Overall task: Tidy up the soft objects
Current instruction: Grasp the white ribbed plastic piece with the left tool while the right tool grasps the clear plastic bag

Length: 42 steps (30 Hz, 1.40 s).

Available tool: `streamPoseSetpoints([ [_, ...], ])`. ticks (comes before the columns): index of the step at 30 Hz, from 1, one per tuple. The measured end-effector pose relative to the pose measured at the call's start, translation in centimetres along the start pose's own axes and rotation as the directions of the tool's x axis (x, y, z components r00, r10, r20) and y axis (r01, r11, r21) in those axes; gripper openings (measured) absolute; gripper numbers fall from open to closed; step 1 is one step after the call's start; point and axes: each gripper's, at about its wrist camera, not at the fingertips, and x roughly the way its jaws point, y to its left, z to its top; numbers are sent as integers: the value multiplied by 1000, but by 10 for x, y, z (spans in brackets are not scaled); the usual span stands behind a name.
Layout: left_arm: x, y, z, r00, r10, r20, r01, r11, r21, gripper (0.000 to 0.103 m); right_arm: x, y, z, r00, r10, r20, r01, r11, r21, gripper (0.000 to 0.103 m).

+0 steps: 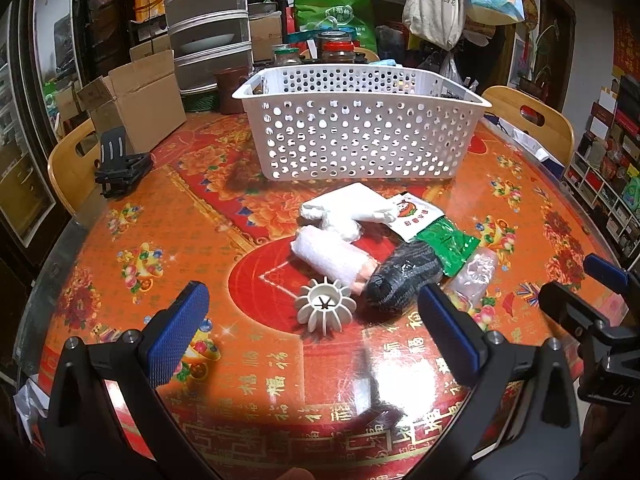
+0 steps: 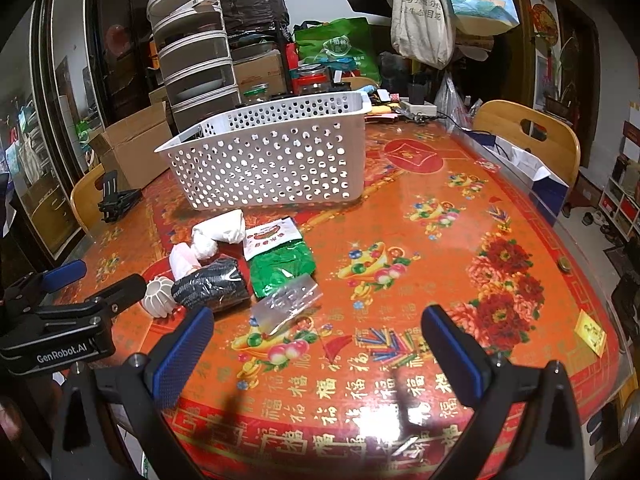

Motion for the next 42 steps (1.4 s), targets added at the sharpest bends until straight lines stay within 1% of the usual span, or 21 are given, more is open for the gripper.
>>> streamPoseSetpoints([
  [4, 2, 2, 0, 1000, 5, -4, -5, 1000, -5, 103, 1, 2, 1, 1000, 5, 0, -5, 1000, -4, 103],
  [10, 8, 8, 0, 1000, -5, -9, 5, 1000, -12, 103, 4, 5, 1, 1000, 12, -5, -12, 1000, -9, 103],
  [14, 15, 9, 0, 1000, 7, -28, -7, 1000, 10, 103, 8, 9, 1, 1000, 23, -13, -23, 1000, -21, 103],
  [15, 18, 8, -1, 999, 7, -37, -6, 1000, 22, 103, 9, 10, 1, 999, 33, -16, -34, 999, -25, 101],
  [18, 28, 5, -5, 994, 94, -60, -87, 990, 108, 103, 14, 14, 0, 1000, 27, -15, -28, 999, -44, 91],
  [20, 34, 9, -8, 992, 86, -94, -74, 989, 131, 103, 18, 16, -1, 999, 28, -25, -29, 998, -61, 89],
  [22, 37, 17, -11, 990, 75, -117, -60, 991, 120, 103, 22, 17, -3, 999, 39, -32, -41, 997, -64, 85],
  [24, 38, 26, -14, 992, 18, -127, -5, 995, 104, 103, 29, 18, -5, 998, 44, -45, -47, 997, -65, 83],
  [26, 43, 25, -16, 991, 5, -137, 11, 993, 119, 103, 36, 18, -5, 996, 62, -65, -66, 996, -59, 79],
  [27, 46, 23, -18, 989, -8, -146, 28, 991, 130, 103, 40, 18, -4, 995, 66, -78, -70, 996, -58, 74],
  [29, 52, 16, -20, 985, -38, -167, 62, 988, 142, 103, 48, 21, -3, 991, 76, -108, -83, 994, -69, 70],
  [30, 57, 13, -22, 982, -64, -180, 90, 986, 140, 102, 52, 21, -3, 990, 82, -118, -91, 993, -70, 67],
  [31, 60, 10, -23, 979, -85, -185, 112, 984, 137, 101, 55, 22, -2, 988, 84, -130, -94, 993, -70, 64],
  [32, 61, 8, -23, 978, -92, -186, 118, 984, 136, 95, 59, 23, -2, 986, 88, -145, -98, 993, -69, 62],
  [33, 63, 6, -23, 978, -95, -184, 121, 983, 135, 89, 62, 23, -2, 983, 92, -156, -103, 992, -68, 59],
  [34, 65, 5, -22, 978, -99, -185, 124, 983, 134, 86, 66, 23, -2, 981, 90, -169, -103, 992, -68, 55],
  [35, 68, 5, -21, 977, -103, -185, 129, 983, 133, 82, 69, 24, -2, 980, 86, -177, -100, 993, -68, 54],
  [38, 72, 5, -17, 976, -119, -180, 143, 982, 124, 74, 77, 22, 0, 976, 87, -201, -99, 994, -52, 53],
  [42, 75, 6, -13, 975, -136, -176, 158, 980, 117, 62, 83, 24, 1, 973, 80, -215, -94, 994, -55, 53],
])
